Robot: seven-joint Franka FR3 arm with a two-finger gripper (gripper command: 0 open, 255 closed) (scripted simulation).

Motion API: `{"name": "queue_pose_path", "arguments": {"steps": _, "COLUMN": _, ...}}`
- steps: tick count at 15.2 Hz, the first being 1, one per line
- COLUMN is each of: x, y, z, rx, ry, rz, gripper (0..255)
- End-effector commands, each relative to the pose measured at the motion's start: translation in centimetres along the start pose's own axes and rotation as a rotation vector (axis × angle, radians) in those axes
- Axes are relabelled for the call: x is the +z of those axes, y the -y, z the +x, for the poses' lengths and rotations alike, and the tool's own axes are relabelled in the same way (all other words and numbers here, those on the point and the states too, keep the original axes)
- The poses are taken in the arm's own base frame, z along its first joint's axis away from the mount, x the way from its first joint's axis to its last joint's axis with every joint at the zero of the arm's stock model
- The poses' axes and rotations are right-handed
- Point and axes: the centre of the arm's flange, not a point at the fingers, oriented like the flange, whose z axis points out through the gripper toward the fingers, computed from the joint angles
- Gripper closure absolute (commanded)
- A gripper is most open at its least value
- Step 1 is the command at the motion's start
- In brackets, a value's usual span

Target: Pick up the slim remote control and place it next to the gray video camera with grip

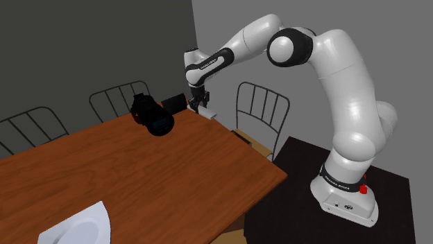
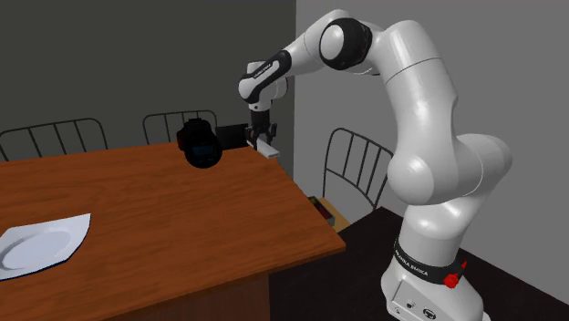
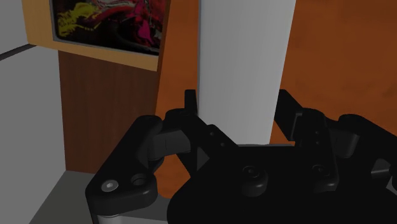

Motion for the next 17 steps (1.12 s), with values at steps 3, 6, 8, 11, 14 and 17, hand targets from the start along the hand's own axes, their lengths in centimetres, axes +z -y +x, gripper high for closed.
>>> {"name": "queue_pose_path", "arguments": {"steps": 3, "x": 2.0, "y": 0.1, "z": -0.1, "rx": 0.000, "ry": -0.001, "rz": 0.000, "gripper": 255}}
{"name": "queue_pose_path", "arguments": {"steps": 6, "x": 3.6, "y": 0.2, "z": -0.1, "rx": 0.000, "ry": -0.001, "rz": 0.000, "gripper": 255}}
{"name": "queue_pose_path", "arguments": {"steps": 8, "x": 4.7, "y": 0.2, "z": -0.1, "rx": 0.000, "ry": -0.001, "rz": 0.000, "gripper": 255}}
{"name": "queue_pose_path", "arguments": {"steps": 11, "x": 4.7, "y": 0.2, "z": -0.1, "rx": 0.000, "ry": -0.001, "rz": 0.000, "gripper": 255}}
{"name": "queue_pose_path", "arguments": {"steps": 14, "x": 4.7, "y": 0.2, "z": -0.1, "rx": 0.000, "ry": -0.001, "rz": 0.000, "gripper": 255}}
{"name": "queue_pose_path", "arguments": {"steps": 17, "x": 4.7, "y": 0.2, "z": -0.1, "rx": 0.000, "ry": -0.001, "rz": 0.000, "gripper": 0}}
